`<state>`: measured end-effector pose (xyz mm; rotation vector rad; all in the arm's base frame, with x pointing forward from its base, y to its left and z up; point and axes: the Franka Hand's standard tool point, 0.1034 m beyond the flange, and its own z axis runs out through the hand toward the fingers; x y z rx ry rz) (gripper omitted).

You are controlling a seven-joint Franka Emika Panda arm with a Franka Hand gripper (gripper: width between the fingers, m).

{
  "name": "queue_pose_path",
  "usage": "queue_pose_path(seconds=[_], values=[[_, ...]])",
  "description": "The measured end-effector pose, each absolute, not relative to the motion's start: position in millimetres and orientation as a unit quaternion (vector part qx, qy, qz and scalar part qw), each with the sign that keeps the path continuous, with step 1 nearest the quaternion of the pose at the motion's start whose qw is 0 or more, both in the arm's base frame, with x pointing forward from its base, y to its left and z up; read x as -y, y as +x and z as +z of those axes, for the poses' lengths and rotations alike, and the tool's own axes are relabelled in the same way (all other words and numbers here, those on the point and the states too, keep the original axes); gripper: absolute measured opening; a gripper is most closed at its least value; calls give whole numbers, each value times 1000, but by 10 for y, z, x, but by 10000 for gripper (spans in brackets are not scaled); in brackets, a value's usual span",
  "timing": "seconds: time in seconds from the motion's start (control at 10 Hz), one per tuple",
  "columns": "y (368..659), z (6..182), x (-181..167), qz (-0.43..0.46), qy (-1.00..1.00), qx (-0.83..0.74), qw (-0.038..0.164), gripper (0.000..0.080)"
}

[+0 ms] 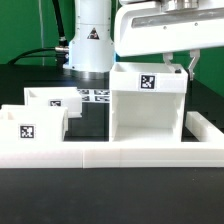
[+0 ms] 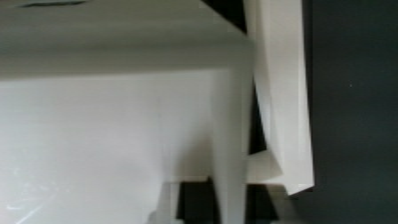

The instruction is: Assemble drawer

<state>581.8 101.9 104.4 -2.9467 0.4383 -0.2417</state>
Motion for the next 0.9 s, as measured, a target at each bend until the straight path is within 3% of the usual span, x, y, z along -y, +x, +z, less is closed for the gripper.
queue_pose_path(seconds=[0.4, 0.6, 0.9], values=[[5870, 1103, -1068, -79, -943, -305, 104, 42], [5870, 1061, -1028, -65, -907, -401, 108, 45], [5933, 1091, -939, -52, -834, -532, 134, 48]])
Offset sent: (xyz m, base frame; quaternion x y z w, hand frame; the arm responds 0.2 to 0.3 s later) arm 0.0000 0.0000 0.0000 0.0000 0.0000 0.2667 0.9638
